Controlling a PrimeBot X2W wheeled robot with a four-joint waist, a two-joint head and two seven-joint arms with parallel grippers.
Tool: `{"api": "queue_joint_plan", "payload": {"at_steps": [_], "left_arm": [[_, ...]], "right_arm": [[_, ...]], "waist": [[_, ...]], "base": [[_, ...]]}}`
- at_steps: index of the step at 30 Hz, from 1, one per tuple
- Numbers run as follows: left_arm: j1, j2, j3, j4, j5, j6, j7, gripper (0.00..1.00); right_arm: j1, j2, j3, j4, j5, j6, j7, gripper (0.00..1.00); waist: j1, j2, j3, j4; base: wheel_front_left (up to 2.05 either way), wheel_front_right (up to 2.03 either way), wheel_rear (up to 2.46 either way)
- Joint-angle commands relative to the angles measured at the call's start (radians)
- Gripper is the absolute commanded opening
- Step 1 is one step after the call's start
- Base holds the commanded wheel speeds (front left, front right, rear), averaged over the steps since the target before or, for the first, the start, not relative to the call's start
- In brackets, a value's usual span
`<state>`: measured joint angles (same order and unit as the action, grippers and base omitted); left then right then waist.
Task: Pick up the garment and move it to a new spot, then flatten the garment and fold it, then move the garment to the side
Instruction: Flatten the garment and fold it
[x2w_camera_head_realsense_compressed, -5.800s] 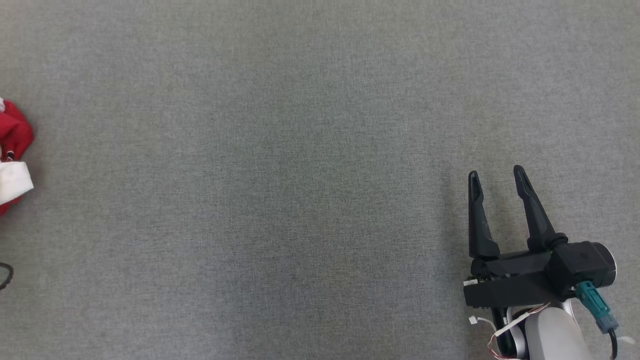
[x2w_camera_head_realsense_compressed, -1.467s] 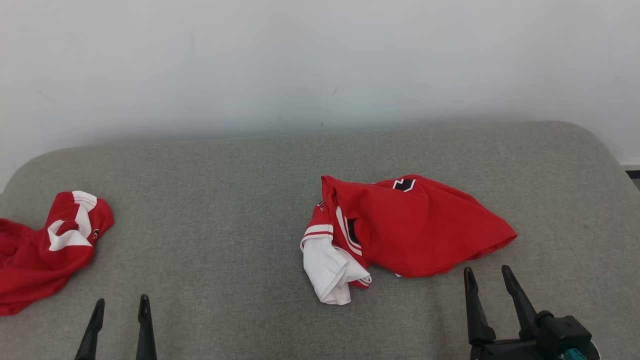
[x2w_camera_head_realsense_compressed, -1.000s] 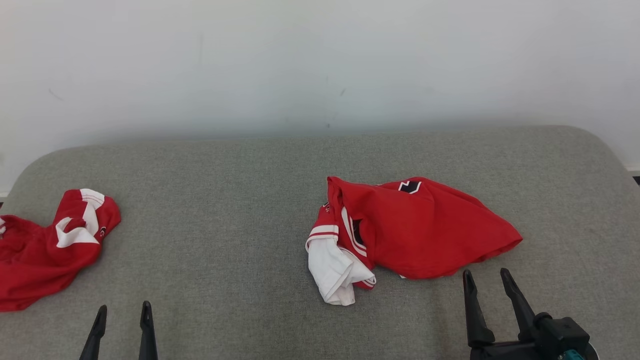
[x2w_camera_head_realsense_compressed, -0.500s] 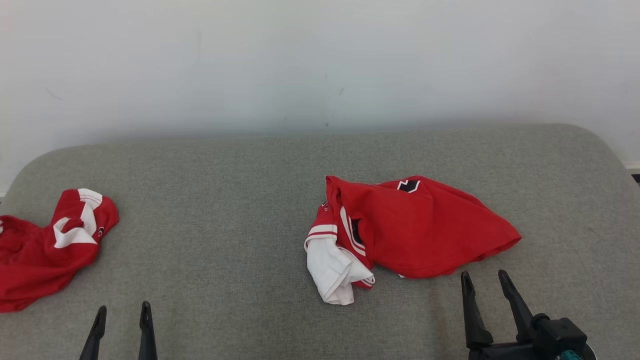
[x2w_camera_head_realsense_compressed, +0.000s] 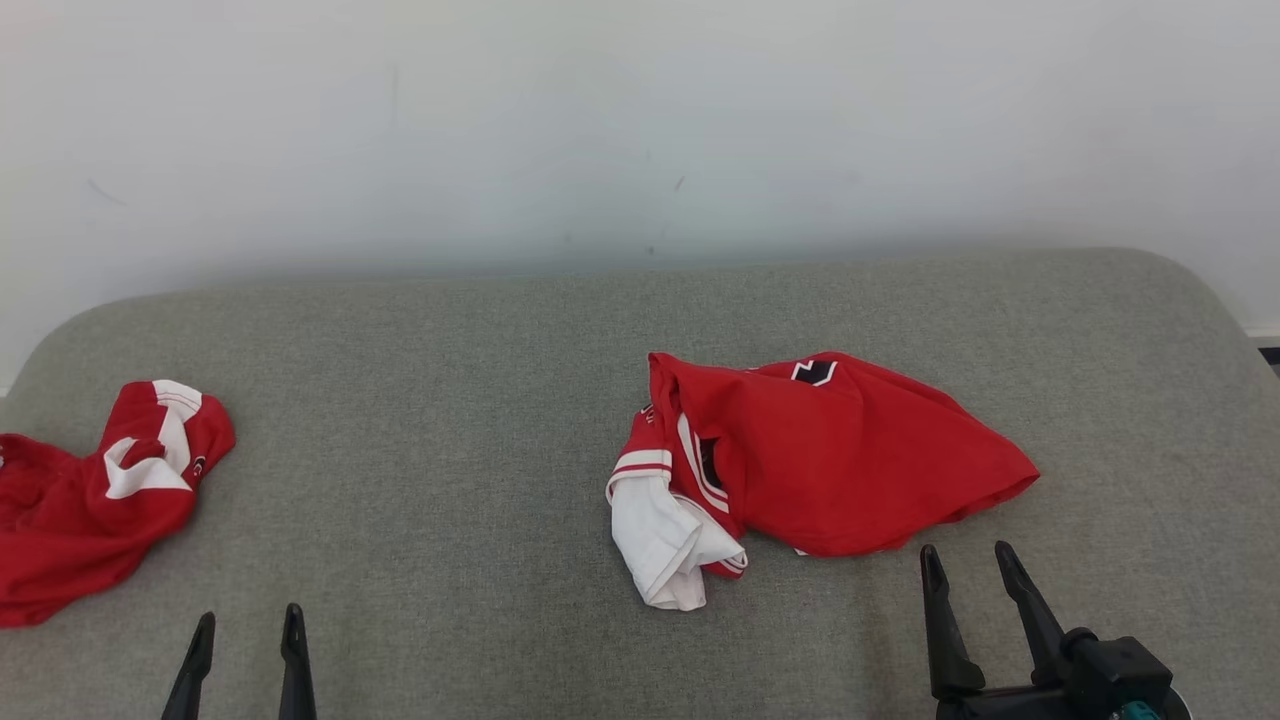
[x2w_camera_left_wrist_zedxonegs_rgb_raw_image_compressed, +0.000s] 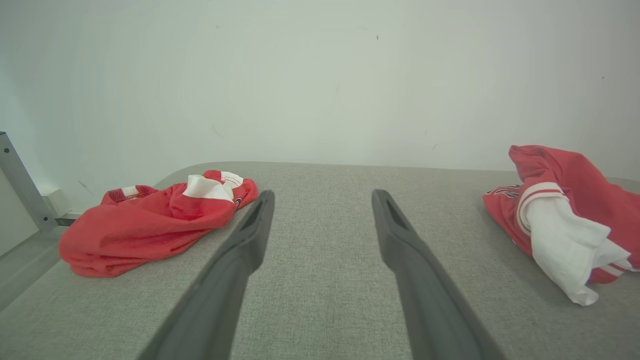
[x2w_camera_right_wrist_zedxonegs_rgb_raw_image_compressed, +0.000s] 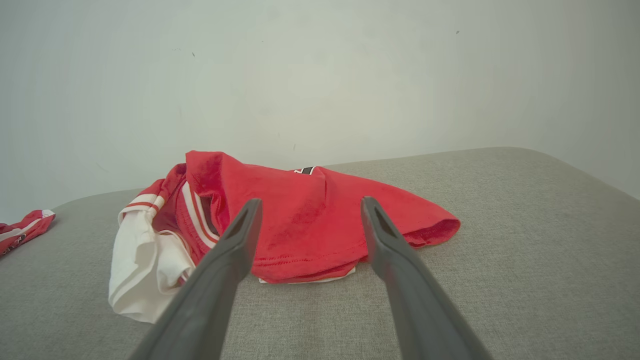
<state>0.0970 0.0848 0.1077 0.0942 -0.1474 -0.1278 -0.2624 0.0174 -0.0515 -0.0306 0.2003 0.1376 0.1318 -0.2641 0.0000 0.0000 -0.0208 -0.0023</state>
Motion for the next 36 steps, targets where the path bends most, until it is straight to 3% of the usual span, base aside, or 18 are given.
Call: {"api": "queue_joint_plan", "payload": {"at_steps": [1, 20, 28, 36], "left_arm": [[0.007, -0.002, 0.004, 0.002, 0.012, -0.001, -0.004, 1.00], [-0.040, -0.009, 0.007, 0.019, 0.012, -0.003, -0.004, 1.00], [-0.168, 0.005, -0.092, 0.056, -0.011, -0.002, -0.004, 1.00], [-0.357, 0.032, -0.244, 0.156, -0.041, -0.002, -0.004, 1.00]], "right_arm": [[0.009, 0.002, 0.001, 0.001, -0.007, -0.002, -0.001, 1.00], [-0.003, 0.002, 0.006, 0.006, -0.004, -0.002, -0.001, 1.00], [-0.019, 0.002, 0.016, 0.005, -0.005, -0.002, -0.001, 1.00], [-0.055, 0.002, 0.017, -0.001, 0.009, -0.002, -0.001, 1.00]], "waist": [[0.0000, 0.0000, 0.001, 0.000], [0.0000, 0.0000, 0.009, -0.010], [0.0000, 0.0000, 0.038, -0.039], [0.0000, 0.0000, 0.109, -0.123]], "base": [[0.00, 0.00, 0.00], [0.00, 0.00, 0.00], [0.00, 0.00, 0.00], [0.00, 0.00, 0.00]]}}
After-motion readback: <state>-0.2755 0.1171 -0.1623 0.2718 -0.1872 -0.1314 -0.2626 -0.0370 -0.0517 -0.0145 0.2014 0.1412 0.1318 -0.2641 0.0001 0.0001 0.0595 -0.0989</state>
